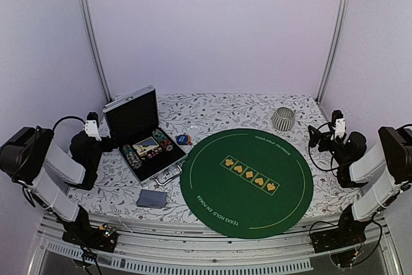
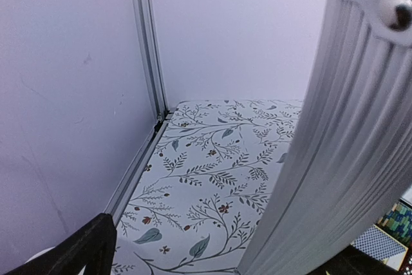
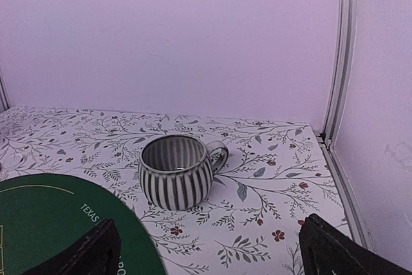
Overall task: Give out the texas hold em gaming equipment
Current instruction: Position the chip case at the center of the board.
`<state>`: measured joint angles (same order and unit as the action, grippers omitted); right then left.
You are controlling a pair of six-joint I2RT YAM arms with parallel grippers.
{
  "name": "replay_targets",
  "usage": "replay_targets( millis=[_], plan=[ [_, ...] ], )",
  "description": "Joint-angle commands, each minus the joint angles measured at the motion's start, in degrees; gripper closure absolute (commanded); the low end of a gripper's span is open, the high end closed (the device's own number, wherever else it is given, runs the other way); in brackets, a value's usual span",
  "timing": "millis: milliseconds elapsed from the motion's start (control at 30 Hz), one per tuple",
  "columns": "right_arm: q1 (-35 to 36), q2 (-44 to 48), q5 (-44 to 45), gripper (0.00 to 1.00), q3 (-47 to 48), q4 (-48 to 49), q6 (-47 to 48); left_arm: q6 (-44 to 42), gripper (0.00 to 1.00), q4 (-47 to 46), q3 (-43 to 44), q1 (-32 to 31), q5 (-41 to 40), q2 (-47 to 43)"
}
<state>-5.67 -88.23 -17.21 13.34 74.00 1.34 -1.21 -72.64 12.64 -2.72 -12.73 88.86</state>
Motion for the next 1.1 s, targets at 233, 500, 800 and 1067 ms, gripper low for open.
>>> replay_targets(
  millis=[233,500,800,1067],
  plan=[
    [0.22,0.15,0.21,0.01,0.52,0.55,0.41,0.87,0.02,-2.19,1.48,1.11,0.77,0.2],
    [0.19,21.22,-1.69,0.01,11.08,-28.52,-4.23,6.93,0.02,15.09,3.86,1.29,-14.04,-15.87],
    [15.31,18.09,-3.09,0.01,31.81,-45.11,-14.32,7.78,0.02,20.18,7.17,0.83,-14.5,-36.48],
    [32.82,-4.65,-3.16,0.01,55.2,-57.04,-7.39,9.48,0.02,29.45,14.07,0.77,-5.7,-31.01]
  ],
)
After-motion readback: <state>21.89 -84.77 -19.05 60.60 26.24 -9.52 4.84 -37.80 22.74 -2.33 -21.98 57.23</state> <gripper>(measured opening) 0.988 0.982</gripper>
